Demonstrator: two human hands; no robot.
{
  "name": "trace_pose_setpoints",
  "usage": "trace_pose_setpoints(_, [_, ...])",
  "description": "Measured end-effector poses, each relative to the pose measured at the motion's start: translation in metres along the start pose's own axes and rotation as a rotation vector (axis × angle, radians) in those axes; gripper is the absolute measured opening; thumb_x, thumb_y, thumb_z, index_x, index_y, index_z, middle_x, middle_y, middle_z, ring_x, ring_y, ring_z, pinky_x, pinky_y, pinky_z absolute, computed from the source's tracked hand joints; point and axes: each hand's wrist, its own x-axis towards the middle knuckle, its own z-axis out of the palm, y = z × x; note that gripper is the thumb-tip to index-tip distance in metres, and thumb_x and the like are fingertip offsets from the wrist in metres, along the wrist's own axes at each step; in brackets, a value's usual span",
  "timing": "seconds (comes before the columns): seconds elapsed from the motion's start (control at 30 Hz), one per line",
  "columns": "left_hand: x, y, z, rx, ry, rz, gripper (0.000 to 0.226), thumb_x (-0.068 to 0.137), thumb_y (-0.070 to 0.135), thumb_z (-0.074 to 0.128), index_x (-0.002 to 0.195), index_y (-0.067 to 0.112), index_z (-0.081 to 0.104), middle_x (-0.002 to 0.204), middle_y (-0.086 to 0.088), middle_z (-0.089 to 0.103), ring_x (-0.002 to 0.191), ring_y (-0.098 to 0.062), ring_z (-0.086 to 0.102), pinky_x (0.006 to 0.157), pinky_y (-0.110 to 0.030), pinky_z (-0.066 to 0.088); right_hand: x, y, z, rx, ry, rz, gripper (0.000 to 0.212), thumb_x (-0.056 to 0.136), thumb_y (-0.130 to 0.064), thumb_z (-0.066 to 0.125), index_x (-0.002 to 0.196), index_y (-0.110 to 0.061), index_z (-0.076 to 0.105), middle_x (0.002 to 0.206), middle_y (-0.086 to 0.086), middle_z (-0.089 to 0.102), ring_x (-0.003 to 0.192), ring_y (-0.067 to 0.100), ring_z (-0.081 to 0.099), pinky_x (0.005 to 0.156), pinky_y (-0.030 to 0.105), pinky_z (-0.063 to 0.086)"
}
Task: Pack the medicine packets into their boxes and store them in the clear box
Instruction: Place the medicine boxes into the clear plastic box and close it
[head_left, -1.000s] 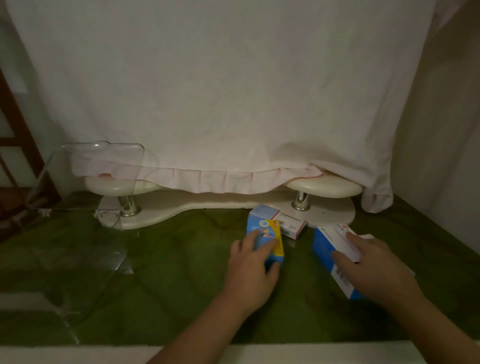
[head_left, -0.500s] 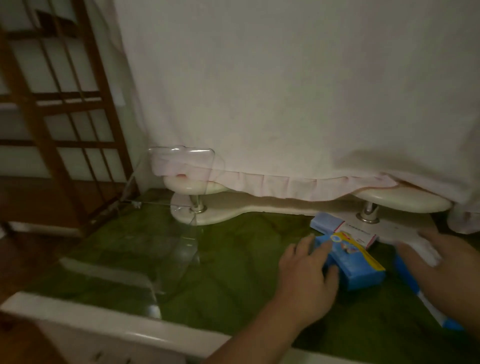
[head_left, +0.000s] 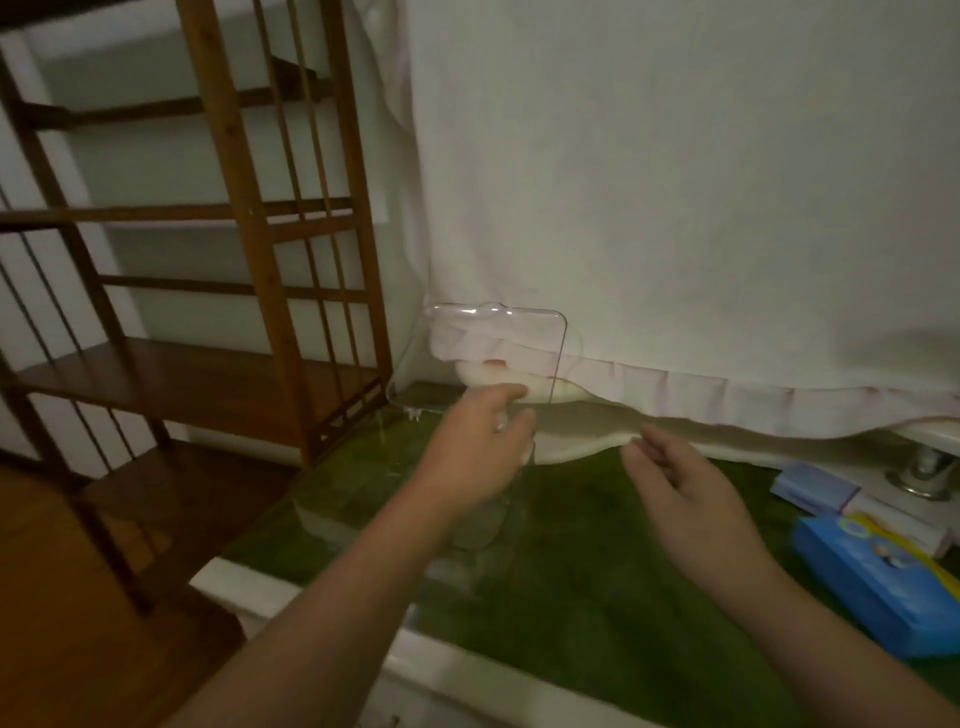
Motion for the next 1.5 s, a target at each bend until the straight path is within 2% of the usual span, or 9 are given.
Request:
trace_pose_setpoints(0.2, [0.054, -0.063, -0.065, 0.107, 0.121, -0.220, 0.044, 0.097, 0.031, 0.054, 0.141, 0.026, 0.049, 0.137, 0.003, 0.056, 0.121, -0.016, 0.055, 0.100, -0.040, 0.048, 0.033, -0.018, 0.066, 0.065, -0.012, 0.003, 0.058, 0.100, -0.042, 0.046, 0.152, -0.022, 0.030, 0.152, -0.004, 0.041, 0.136, 0.013, 0.041, 0.098, 0.025, 0.032])
trace_pose_setpoints(0.3, [0.073, -0.091, -0.080, 0.184, 0.053, -0.268, 0.039, 0.098, 0.035, 0.051, 0.135, 0.022, 0.054, 0.120, 0.001, 0.064, 0.100, -0.014, 0.062, 0.078, -0.031, 0.054, 0.050, -0.021, 0.088, 0.155, -0.039, 0.021, 0.048, 0.101, -0.037, 0.046, 0.147, -0.023, 0.038, 0.141, -0.009, 0.048, 0.125, 0.007, 0.045, 0.097, 0.024, 0.033])
trace_pose_setpoints(0.43, [0.092, -0.114, -0.085, 0.174, -0.082, -0.409, 0.046, 0.097, 0.039, 0.051, 0.136, 0.015, 0.050, 0.128, -0.006, 0.060, 0.112, -0.024, 0.060, 0.093, -0.041, 0.052, 0.069, -0.015, 0.114, 0.282, -0.036, 0.080, 0.043, 0.099, -0.036, 0.048, 0.142, -0.032, 0.043, 0.133, -0.009, 0.056, 0.126, 0.016, 0.052, 0.102, 0.034, 0.041])
trace_pose_setpoints(0.63, [0.096, -0.127, -0.106, -0.192, -0.198, -0.480, 0.013, 0.100, 0.028, 0.051, 0.105, 0.026, 0.063, 0.115, -0.006, 0.072, 0.108, -0.023, 0.067, 0.100, -0.048, 0.049, 0.078, -0.011, 0.131, 0.474, -0.021, 0.203, 0.051, 0.100, -0.034, 0.049, 0.147, -0.036, 0.032, 0.133, -0.004, 0.054, 0.120, 0.021, 0.055, 0.092, 0.032, 0.040])
trace_pose_setpoints(0.77, [0.085, -0.139, -0.102, -0.380, -0.155, -0.523, 0.026, 0.099, 0.028, 0.053, 0.120, 0.018, 0.064, 0.111, -0.011, 0.074, 0.110, -0.028, 0.068, 0.103, -0.053, 0.047, 0.081, -0.011, 0.130, 0.665, 0.038, 0.372, 0.026, 0.101, -0.029, 0.047, 0.126, -0.021, 0.050, 0.113, 0.003, 0.069, 0.098, 0.021, 0.068, 0.084, 0.034, 0.056])
trace_pose_setpoints(0.87, [0.077, -0.129, -0.086, -0.412, -0.157, -0.499, 0.031, 0.087, 0.029, 0.065, 0.116, 0.016, 0.067, 0.109, -0.013, 0.074, 0.109, -0.030, 0.068, 0.103, -0.052, 0.047, 0.079, -0.005, 0.116, 0.701, 0.104, 0.416, 0.013, 0.103, -0.025, 0.044, 0.109, -0.021, 0.055, 0.099, 0.003, 0.076, 0.089, 0.027, 0.073, 0.081, 0.041, 0.061])
trace_pose_setpoints(0.97, [0.069, -0.117, -0.061, -0.460, -0.126, -0.504, 0.025, 0.088, 0.027, 0.064, 0.108, 0.014, 0.068, 0.108, -0.015, 0.074, 0.102, -0.028, 0.071, 0.096, -0.047, 0.052, 0.072, 0.003, 0.089, 0.655, 0.092, 0.371, 0.013, 0.103, -0.026, 0.044, 0.112, -0.025, 0.055, 0.095, 0.000, 0.076, 0.081, 0.023, 0.075, 0.062, 0.029, 0.062])
trace_pose_setpoints(1.2, [0.053, -0.070, 0.015, -0.626, -0.131, -0.531, 0.026, 0.102, 0.025, 0.047, 0.113, 0.009, 0.063, 0.108, -0.016, 0.072, 0.099, -0.029, 0.071, 0.076, -0.036, 0.056, 0.058, 0.034, 0.007, 0.524, 0.072, 0.310, 0.020, 0.104, -0.024, 0.042, 0.120, -0.022, 0.053, 0.097, -0.001, 0.077, 0.082, 0.025, 0.075, 0.082, 0.041, 0.061])
trace_pose_setpoints(1.5, [0.042, -0.013, 0.083, -0.586, -0.184, -0.472, 0.022, 0.102, 0.025, 0.048, 0.112, 0.010, 0.061, 0.109, -0.016, 0.072, 0.098, -0.030, 0.072, 0.098, -0.048, 0.052, 0.052, 0.069, -0.074, 0.503, 0.097, 0.301, 0.024, 0.105, -0.023, 0.040, 0.125, -0.015, 0.052, 0.100, 0.003, 0.076, 0.078, 0.027, 0.074, 0.079, 0.044, 0.059])
